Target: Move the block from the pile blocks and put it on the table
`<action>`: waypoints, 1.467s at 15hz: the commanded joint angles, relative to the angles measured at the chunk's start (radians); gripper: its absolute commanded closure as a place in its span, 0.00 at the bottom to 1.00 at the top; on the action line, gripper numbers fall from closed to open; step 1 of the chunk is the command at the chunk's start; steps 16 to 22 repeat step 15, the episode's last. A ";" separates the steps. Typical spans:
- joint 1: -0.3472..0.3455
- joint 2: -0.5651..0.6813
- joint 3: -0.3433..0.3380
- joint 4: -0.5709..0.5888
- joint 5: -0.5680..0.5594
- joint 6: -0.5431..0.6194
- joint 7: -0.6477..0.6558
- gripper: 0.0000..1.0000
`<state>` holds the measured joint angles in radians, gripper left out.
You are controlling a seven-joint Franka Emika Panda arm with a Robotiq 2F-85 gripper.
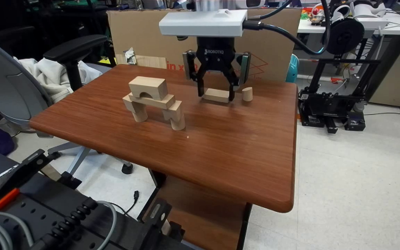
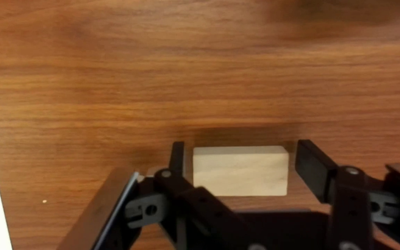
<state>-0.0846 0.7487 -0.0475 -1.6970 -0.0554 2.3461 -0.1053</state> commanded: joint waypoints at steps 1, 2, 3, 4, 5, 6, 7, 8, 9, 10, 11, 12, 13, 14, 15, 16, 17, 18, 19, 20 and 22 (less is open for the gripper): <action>0.012 -0.042 -0.001 -0.043 -0.017 0.005 0.000 0.00; 0.018 -0.079 -0.002 -0.083 -0.024 0.015 -0.003 0.00; 0.025 -0.124 -0.003 -0.130 -0.029 0.029 -0.001 0.00; 0.031 -0.175 -0.003 -0.179 -0.034 0.032 0.002 0.00; 0.039 -0.241 -0.005 -0.238 -0.040 0.039 0.006 0.00; 0.041 -0.283 -0.002 -0.269 -0.046 0.035 -0.003 0.00; 0.046 -0.333 -0.004 -0.302 -0.049 0.036 0.008 0.00; 0.050 -0.384 -0.004 -0.329 -0.052 0.007 0.012 0.00; 0.053 -0.438 -0.002 -0.354 -0.059 -0.037 0.000 0.00; 0.039 -0.306 0.006 -0.245 -0.034 -0.008 0.000 0.00; 0.040 -0.345 0.007 -0.267 -0.034 -0.016 -0.001 0.00; 0.040 -0.355 0.007 -0.272 -0.034 -0.016 -0.001 0.00; 0.040 -0.347 0.007 -0.269 -0.034 -0.015 -0.001 0.00; 0.039 -0.335 0.007 -0.268 -0.034 -0.013 -0.001 0.00; 0.039 -0.324 0.007 -0.266 -0.034 -0.011 -0.001 0.00; 0.039 -0.324 0.007 -0.266 -0.034 -0.011 -0.001 0.00; 0.039 -0.324 0.007 -0.266 -0.034 -0.011 -0.001 0.00; 0.039 -0.324 0.007 -0.266 -0.034 -0.011 -0.001 0.00; 0.039 -0.324 0.007 -0.266 -0.034 -0.011 -0.001 0.00; 0.039 -0.324 0.007 -0.266 -0.034 -0.011 -0.001 0.00; 0.039 -0.324 0.007 -0.266 -0.034 -0.011 -0.001 0.00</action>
